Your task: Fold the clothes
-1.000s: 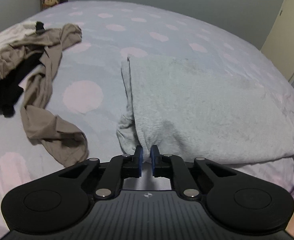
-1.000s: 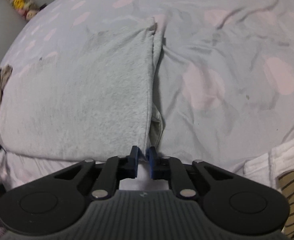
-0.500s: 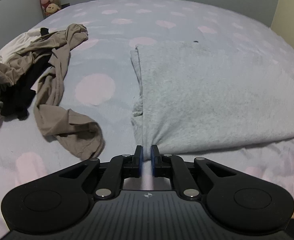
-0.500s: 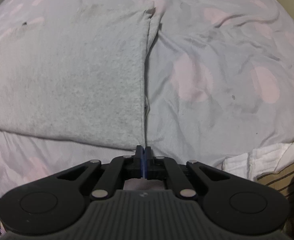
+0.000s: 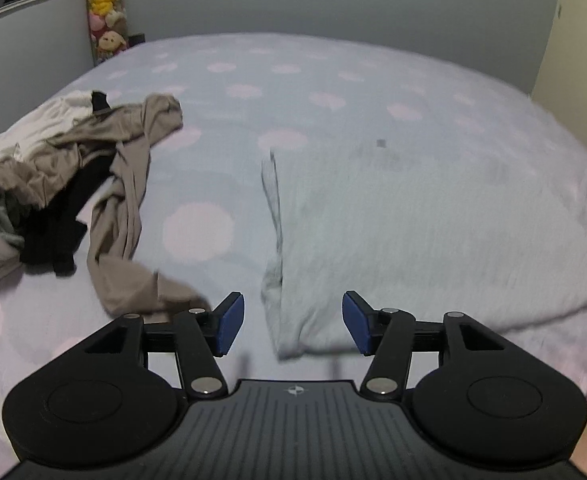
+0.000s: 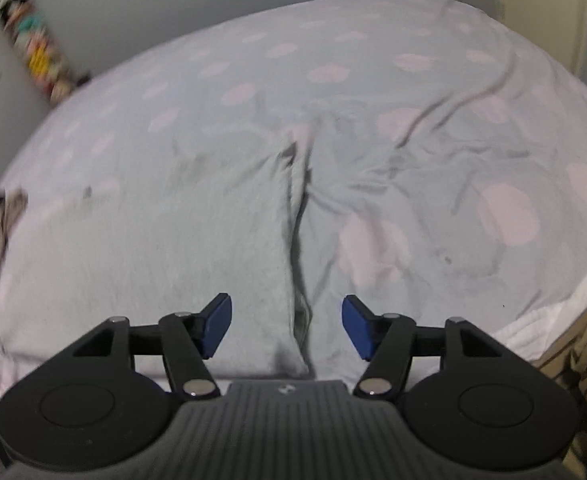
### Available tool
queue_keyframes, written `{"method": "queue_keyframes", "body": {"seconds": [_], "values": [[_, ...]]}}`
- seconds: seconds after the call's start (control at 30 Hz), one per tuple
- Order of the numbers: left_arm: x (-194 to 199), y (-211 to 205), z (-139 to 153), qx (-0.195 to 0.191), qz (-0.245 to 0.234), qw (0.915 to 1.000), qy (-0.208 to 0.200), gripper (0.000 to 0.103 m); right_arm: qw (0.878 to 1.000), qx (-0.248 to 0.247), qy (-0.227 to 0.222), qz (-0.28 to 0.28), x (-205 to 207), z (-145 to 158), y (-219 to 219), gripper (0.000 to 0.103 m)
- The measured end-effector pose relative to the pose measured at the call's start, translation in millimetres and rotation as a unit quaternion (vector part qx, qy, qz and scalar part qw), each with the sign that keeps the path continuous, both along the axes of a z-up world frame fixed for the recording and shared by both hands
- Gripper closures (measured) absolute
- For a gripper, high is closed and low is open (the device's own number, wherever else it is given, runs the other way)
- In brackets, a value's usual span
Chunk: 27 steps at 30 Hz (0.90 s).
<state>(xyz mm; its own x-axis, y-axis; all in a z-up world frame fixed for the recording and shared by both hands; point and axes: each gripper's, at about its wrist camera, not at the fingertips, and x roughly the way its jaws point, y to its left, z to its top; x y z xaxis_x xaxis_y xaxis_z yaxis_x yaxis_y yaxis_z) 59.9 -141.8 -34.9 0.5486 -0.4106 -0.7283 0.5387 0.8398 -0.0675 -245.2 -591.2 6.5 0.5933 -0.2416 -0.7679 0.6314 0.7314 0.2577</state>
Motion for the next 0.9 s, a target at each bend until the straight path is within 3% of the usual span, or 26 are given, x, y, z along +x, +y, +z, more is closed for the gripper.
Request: {"method": "queue_keyframes", "body": {"seconds": [0.13, 0.23, 0.3, 0.33, 0.53, 0.8, 0.83, 0.9], "values": [[10, -4, 14, -0.037, 0.012, 0.9991, -0.013, 0.029, 0.998, -0.009, -0.046, -0.036, 3, 5, -1, 0.04], [18, -7, 19, -0.084, 0.037, 0.9952, -0.035, 0.029, 0.997, -0.027, -0.053, -0.041, 14, 11, -9, 0.037], [28, -12, 20, -0.096, 0.047, 0.9939, -0.028, 0.029, 0.997, -0.036, -0.057, -0.033, 26, 9, -16, 0.017], [33, -15, 19, -0.101, 0.048, 0.9934, -0.024, 0.029, 0.997, -0.041, -0.057, -0.031, 33, 7, -20, 0.014], [71, -35, 2, -0.074, 0.053, 0.9956, 0.022, 0.029, 0.997, -0.004, -0.055, -0.051, 66, -17, -41, 0.013], [89, -57, -24, -0.055, 0.057, 0.9967, 0.014, 0.03, 0.994, -0.001, -0.096, -0.056, 95, -54, -54, 0.013], [91, -59, -28, -0.054, 0.058, 0.9968, 0.015, 0.032, 0.993, 0.003, -0.1, -0.06, 96, -59, -56, 0.015], [94, -62, -37, -0.047, 0.063, 0.9968, 0.015, 0.033, 0.992, 0.02, -0.104, -0.066, 99, -68, -60, 0.03]]}}
